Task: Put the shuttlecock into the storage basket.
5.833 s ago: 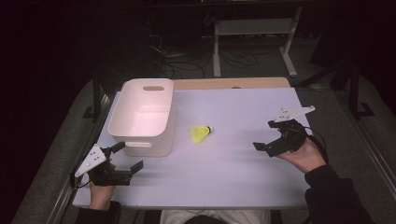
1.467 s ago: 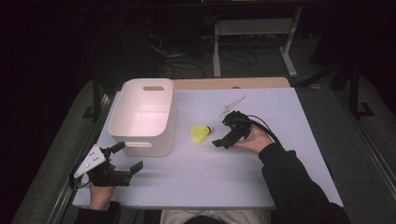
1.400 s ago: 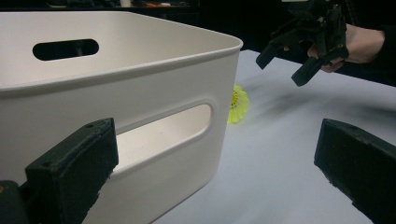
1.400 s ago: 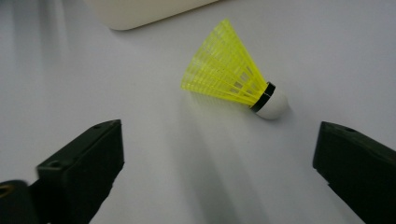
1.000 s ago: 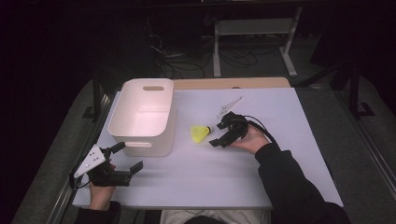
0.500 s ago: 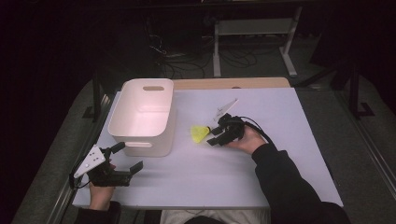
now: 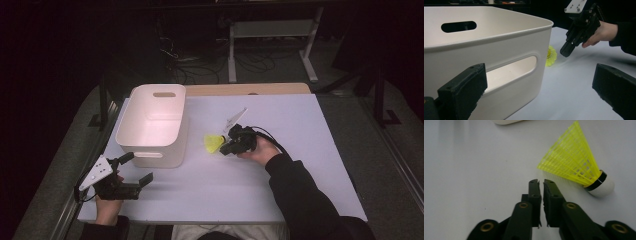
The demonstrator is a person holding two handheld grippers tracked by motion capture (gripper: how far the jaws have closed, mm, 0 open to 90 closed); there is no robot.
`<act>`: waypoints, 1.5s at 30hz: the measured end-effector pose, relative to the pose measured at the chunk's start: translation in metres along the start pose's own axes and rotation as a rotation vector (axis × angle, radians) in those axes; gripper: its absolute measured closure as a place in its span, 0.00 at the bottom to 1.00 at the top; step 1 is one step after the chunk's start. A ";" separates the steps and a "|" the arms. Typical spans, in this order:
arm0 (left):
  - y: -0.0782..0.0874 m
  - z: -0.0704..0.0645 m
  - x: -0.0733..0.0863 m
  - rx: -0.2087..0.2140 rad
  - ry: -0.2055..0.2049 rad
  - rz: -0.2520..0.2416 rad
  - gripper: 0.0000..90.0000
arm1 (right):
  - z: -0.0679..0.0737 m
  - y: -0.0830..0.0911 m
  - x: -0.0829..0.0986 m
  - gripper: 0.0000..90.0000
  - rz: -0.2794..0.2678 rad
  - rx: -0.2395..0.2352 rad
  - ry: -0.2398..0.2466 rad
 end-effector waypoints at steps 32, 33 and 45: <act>0.001 0.000 0.000 0.001 0.001 -0.004 0.00 | -0.005 -0.026 -0.018 0.99 0.064 0.021 0.032; 0.001 0.000 0.000 0.001 0.000 -0.004 0.00 | -0.006 -0.026 -0.019 0.99 0.071 0.021 0.026; 0.001 0.000 0.000 0.003 0.001 -0.005 0.00 | -0.013 -0.030 -0.027 0.99 0.069 0.048 0.013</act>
Point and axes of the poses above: each handheld gripper's, and its own axes: y roughly backward along the jaws, x roughly out of its underside, z roughly to its left, the point moved 2 cm from there along -y, roughly forward along the jaws, and after that the axes turned 4 degrees about z, right-handed, at the moved point
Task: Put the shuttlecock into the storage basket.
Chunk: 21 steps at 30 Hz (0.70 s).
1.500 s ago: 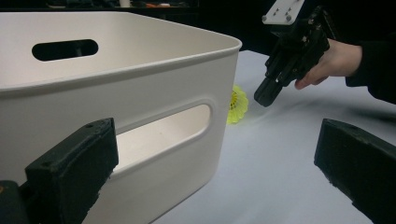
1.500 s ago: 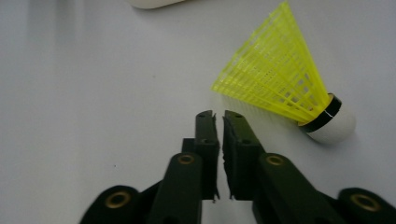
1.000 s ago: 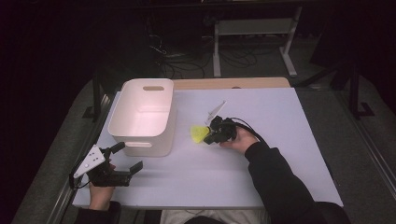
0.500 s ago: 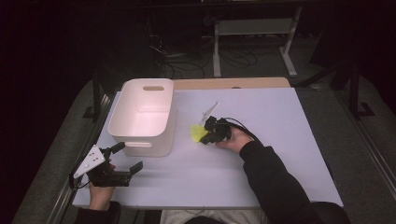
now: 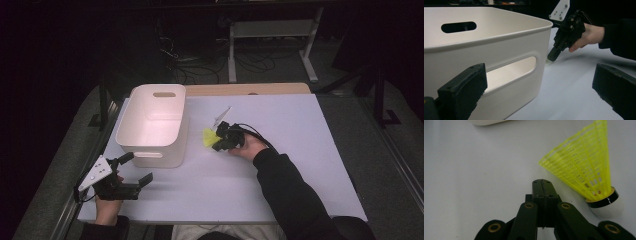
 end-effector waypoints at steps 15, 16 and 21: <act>0.000 0.000 0.000 0.002 0.001 -0.001 0.00 | -0.010 -0.005 -0.016 0.99 0.004 0.031 -0.017; 0.000 0.000 0.000 0.002 0.000 -0.001 0.00 | -0.011 -0.006 -0.016 0.99 0.004 0.034 -0.013; 0.000 0.000 0.000 0.002 0.000 -0.001 0.00 | -0.017 -0.008 -0.020 0.99 0.010 0.049 -0.034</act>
Point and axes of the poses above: each handheld gripper's, and its own axes: y roughly backward along the jaws, x roughly out of its underside, z roughly to its left, the point moved 2 cm from there along -y, roughly forward along the jaws, and after that the axes turned 4 degrees about z, right-handed, at the moved point
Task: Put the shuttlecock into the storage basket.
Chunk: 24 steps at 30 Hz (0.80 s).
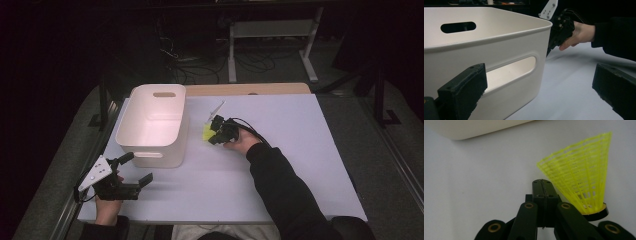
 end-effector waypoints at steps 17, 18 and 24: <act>0.000 0.000 0.000 0.001 0.001 0.000 0.00 | -0.016 -0.006 -0.003 0.99 -0.018 0.035 -0.065; 0.000 0.000 0.000 0.001 0.000 -0.001 0.00 | -0.017 -0.006 -0.003 0.99 -0.022 0.036 -0.069; 0.000 0.000 0.000 0.002 0.001 0.000 0.00 | -0.021 -0.005 -0.002 0.99 -0.028 0.048 -0.083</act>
Point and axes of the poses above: each handheld gripper's, and its own axes: y roughly backward along the jaws, x roughly out of its underside, z roughly to its left, the point moved 2 cm from there along -y, roughly forward along the jaws, and after that the axes turned 4 degrees about z, right-handed, at the moved point
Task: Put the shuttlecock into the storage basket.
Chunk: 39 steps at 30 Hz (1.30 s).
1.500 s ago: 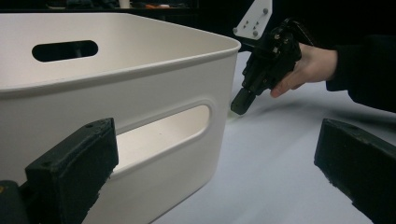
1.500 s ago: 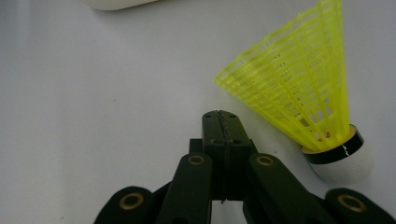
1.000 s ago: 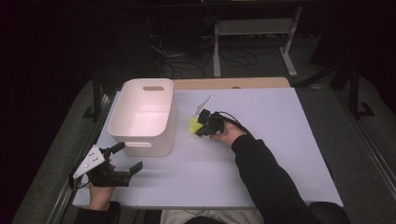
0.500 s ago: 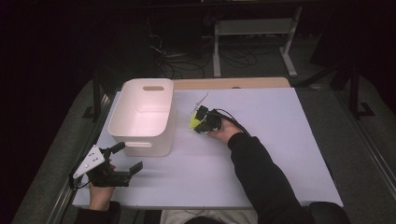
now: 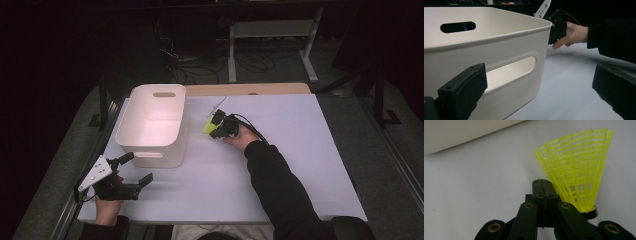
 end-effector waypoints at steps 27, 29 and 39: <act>0.000 0.000 0.000 0.006 -0.001 -0.001 0.00 | -0.011 0.026 0.003 0.99 -0.042 -0.016 -0.028; 0.000 0.000 0.000 0.007 -0.001 -0.001 0.00 | -0.012 0.029 0.004 0.99 -0.044 -0.014 -0.028; -0.001 0.000 0.000 0.006 -0.002 0.002 0.00 | -0.015 0.048 0.001 0.99 -0.052 -0.019 -0.014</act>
Point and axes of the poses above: each handheld gripper's, and its own axes: y roughly backward along the jaws, x roughly out of its underside, z roughly to its left, the point moved 2 cm from there along -y, roughly forward along the jaws, and after that the axes turned 4 degrees about z, right-handed, at the moved point
